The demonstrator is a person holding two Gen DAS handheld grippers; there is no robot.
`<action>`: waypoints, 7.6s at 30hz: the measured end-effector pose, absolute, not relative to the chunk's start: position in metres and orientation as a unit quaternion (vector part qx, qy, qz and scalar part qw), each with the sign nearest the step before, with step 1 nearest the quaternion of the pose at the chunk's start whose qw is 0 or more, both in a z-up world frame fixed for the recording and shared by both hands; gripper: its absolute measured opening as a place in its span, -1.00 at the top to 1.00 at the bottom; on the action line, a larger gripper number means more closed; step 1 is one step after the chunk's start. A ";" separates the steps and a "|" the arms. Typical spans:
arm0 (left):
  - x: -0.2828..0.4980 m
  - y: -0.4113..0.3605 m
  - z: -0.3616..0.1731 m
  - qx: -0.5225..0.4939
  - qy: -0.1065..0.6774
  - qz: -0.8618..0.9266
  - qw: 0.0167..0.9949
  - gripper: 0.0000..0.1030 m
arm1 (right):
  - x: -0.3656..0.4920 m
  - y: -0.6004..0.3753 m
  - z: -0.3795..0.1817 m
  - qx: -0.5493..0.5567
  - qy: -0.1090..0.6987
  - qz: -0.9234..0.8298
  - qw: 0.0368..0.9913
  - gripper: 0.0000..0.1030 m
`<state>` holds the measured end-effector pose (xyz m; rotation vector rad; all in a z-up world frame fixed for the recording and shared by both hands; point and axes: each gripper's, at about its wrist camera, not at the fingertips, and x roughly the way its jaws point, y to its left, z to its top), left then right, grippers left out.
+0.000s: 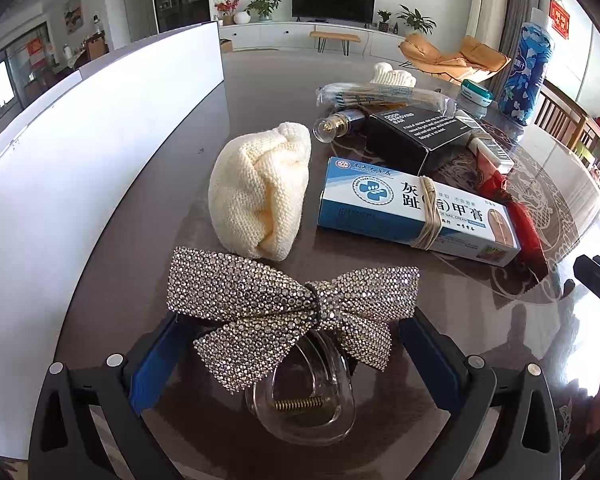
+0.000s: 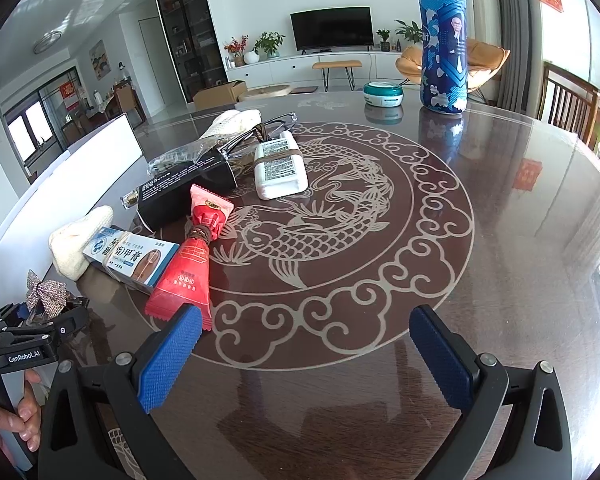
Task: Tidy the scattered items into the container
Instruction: 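Close the left gripper on the bow clip while the right tool approaches the red snack packet, then grasp the red snack packet with the right gripper and lift it, then carry the bow clip and red packet toward the white box with both tools, then open both grippers to drop the bow clip and red packet into the box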
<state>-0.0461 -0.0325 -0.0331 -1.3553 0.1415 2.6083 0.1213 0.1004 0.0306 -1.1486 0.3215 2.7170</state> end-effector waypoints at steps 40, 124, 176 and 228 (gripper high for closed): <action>-0.046 -0.034 -0.033 -0.456 0.046 0.884 0.091 -1.00 | 0.104 0.057 0.021 -0.425 0.030 0.905 0.016 -1.00; -0.046 -0.034 -0.033 -0.456 0.046 0.885 0.087 -1.00 | 0.025 0.014 0.016 -0.434 -0.024 0.899 -0.042 -0.05; -0.002 -0.027 0.006 -0.395 0.091 0.896 0.182 0.33 | 0.153 0.050 0.043 -0.451 0.008 0.888 -0.084 0.55; -0.082 -0.343 0.066 -0.443 -0.083 0.892 -0.028 0.34 | -0.042 -0.338 0.122 -0.427 -0.027 0.833 -0.352 0.53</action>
